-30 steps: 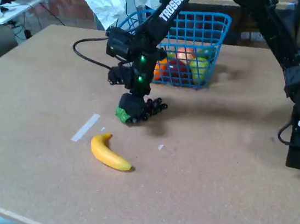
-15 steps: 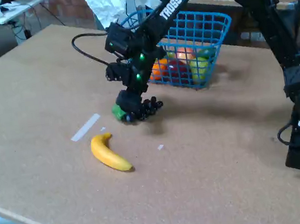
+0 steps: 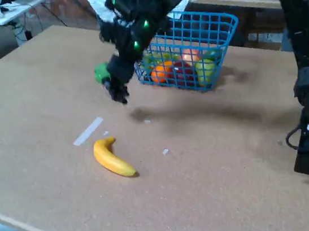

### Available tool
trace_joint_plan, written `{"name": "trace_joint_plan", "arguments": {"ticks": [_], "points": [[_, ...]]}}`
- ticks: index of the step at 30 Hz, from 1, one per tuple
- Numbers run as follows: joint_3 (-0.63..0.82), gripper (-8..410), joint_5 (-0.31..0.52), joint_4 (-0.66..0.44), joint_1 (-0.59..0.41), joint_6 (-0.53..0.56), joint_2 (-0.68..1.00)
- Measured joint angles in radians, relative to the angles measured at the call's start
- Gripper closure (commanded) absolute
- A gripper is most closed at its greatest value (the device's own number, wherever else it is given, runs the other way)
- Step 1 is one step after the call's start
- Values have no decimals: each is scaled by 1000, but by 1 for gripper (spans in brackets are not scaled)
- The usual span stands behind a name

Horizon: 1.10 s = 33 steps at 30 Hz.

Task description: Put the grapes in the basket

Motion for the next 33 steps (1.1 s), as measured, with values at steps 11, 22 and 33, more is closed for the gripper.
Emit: {"name": "trace_joint_plan", "arguments": {"ticks": [11,22,33], "points": [[0,402,177,114,-8,-15,-231],[0,402,455,202,-110,-32,-313],[-1,402,463,191,-257,73,-312]]}}
